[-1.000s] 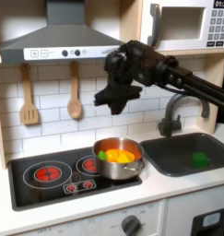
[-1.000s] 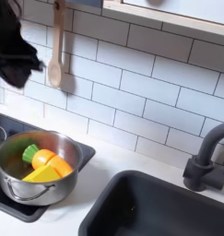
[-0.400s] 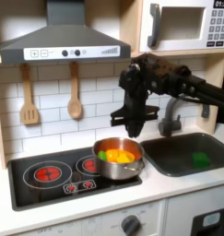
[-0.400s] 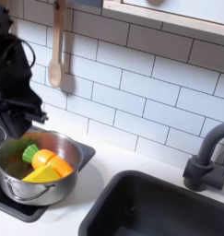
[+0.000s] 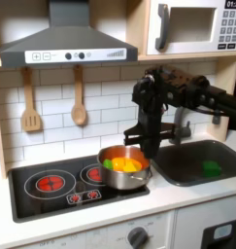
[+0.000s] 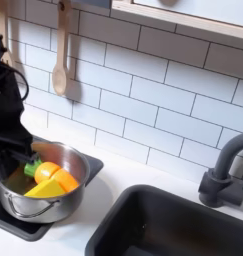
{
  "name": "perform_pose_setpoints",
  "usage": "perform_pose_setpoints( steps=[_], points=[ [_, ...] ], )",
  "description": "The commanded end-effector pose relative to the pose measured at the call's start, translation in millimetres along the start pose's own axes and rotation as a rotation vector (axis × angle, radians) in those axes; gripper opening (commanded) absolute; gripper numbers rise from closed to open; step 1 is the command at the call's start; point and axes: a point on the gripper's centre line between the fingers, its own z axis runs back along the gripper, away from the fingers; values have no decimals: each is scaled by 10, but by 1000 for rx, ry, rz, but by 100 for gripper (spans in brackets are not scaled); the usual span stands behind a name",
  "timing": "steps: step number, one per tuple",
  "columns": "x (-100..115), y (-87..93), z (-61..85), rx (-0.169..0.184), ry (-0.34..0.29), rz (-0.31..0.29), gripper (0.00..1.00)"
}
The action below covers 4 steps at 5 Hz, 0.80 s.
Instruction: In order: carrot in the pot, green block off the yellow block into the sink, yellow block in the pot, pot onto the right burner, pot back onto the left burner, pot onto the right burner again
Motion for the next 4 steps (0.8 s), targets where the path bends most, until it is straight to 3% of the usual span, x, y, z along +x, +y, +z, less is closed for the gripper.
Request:
perform_pose_setpoints(
  steps=[1, 2, 3, 4],
  points=[
    [-239, -85, -53, -5, 75, -46, 0],
    [-267, -127, -76, -9, 103, -74, 100],
    [-259, -86, -71, 20, 113, -62, 100],
    [-271, -95, -70, 17, 111, -64, 100]
  ],
)
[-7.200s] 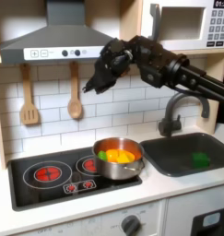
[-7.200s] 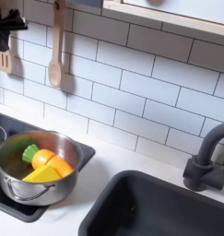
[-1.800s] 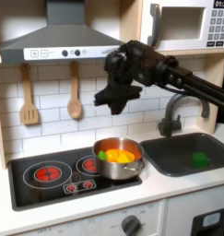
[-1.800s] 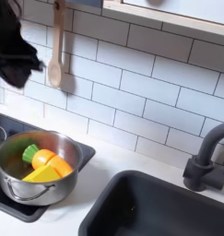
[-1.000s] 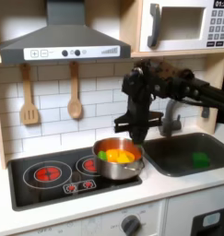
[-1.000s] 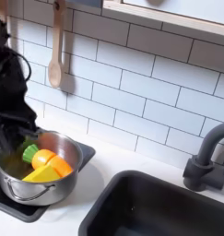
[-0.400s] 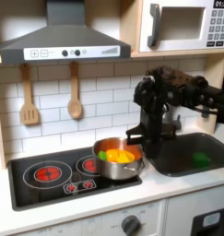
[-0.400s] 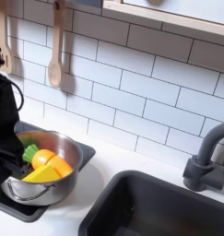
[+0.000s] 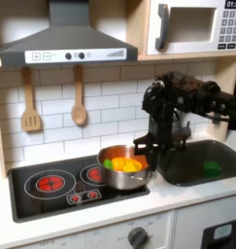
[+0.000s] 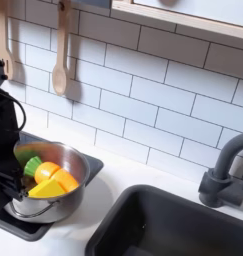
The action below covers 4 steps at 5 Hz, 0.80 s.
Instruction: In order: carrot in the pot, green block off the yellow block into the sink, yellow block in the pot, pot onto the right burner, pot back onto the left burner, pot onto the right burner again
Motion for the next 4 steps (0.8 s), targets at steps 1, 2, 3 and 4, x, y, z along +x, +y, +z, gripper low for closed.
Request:
perform_pose_setpoints(
  steps=[1, 2, 3, 4],
  points=[
    [-4, 0, 4, 1, 1, 1, 100],
    [-3, 1, 0, 1, 2, 1, 100],
    [68, -41, -48, -35, -25, -36, 100],
    [120, -63, -43, -9, -20, -60, 100]
  ],
)
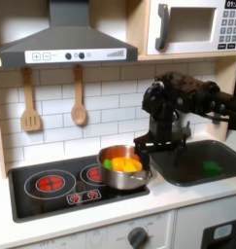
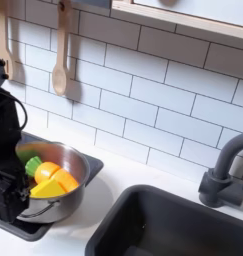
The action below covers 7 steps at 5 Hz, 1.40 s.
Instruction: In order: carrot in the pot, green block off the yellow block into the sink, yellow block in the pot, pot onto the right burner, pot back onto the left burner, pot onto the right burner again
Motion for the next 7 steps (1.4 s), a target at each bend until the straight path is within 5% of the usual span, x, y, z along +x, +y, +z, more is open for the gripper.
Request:
perform_pose_setpoints(
  steps=[1, 3, 5, 7],
  points=[
    [104, -135, -100, -5, 16, -65, 100],
    [175, -234, -141, 18, 20, -76, 100],
    [248, -389, -270, -10, 28, -87, 100],
    [341, -528, -489, -34, -39, 79, 100]
  ],
)
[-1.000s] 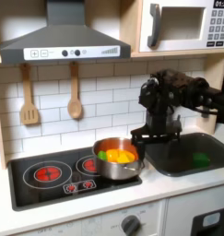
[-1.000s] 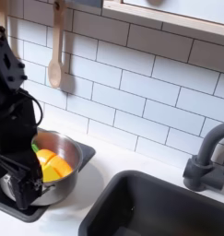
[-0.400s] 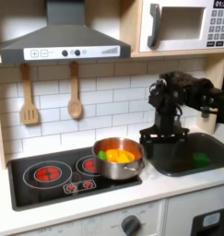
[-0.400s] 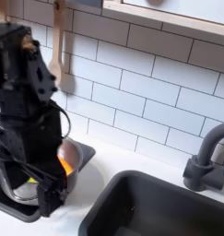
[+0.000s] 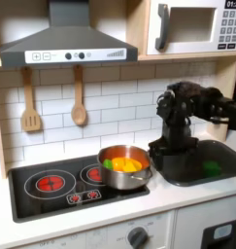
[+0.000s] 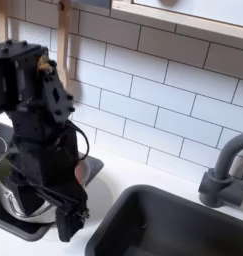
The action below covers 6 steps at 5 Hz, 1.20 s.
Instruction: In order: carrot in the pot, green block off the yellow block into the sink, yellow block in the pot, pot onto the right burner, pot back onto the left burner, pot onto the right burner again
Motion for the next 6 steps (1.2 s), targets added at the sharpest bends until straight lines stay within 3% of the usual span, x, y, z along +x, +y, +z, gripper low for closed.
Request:
perform_pose_setpoints(
  steps=[1, 4, 6],
  points=[
    [130, -130, -95, 20, -65, 114, 100],
    [377, 74, 338, 51, -160, 121, 100],
    [445, 369, 346, 86, -166, 139, 100]
  ],
)
